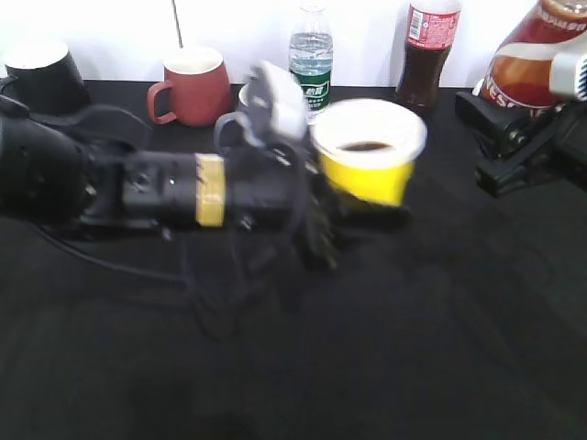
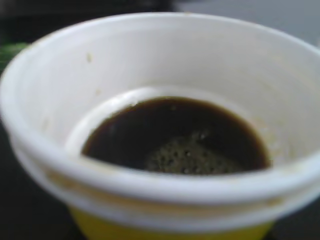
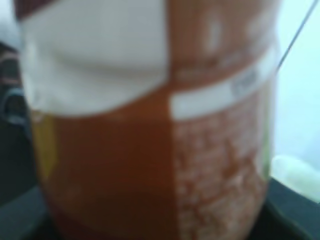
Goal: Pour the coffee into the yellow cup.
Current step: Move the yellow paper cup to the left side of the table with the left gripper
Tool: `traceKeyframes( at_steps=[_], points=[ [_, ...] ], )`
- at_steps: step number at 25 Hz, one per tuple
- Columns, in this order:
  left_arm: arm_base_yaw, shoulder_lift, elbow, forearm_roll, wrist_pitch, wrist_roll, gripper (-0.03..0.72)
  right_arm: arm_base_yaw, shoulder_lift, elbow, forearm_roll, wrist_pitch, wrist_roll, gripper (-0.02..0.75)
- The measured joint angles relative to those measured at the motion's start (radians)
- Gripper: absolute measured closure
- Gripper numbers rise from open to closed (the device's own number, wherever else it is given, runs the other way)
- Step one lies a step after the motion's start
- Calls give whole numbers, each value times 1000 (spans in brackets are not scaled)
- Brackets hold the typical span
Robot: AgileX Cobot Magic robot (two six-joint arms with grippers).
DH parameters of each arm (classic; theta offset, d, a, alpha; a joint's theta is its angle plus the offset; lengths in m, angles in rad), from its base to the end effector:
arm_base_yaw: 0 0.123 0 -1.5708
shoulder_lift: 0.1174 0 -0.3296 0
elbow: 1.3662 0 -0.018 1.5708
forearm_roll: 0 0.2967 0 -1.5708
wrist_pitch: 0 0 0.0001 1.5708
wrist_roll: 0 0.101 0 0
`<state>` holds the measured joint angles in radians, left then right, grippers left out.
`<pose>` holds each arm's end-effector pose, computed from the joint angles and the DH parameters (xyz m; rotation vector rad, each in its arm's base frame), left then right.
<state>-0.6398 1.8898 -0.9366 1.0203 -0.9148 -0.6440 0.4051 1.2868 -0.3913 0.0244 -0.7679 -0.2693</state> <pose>0.2939 -0.3037 0.1875 1.1840 1.4737 -1.0251 0.2435 0.1026 0.2417 -0.5076 1.5303 0.1050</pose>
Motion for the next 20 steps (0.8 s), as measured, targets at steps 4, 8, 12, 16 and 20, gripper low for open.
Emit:
traceKeyframes(
  at_steps=[4,8,12,16,20],
  points=[
    [157,0,0,0,9,0,247,0,0,0,0,0,11,203],
    [326,0,0,51,9,0,247,0,0,0,0,0,13,203],
    [451,0,3,87,50,0,247,0,0,0,0,1,14,203],
    [494,35,4,-11,88,108,247,0,0,0,0,1,14,203],
    [496,136,9,-172,83,260,247,0,0,0,0,1,14,203]
  ],
)
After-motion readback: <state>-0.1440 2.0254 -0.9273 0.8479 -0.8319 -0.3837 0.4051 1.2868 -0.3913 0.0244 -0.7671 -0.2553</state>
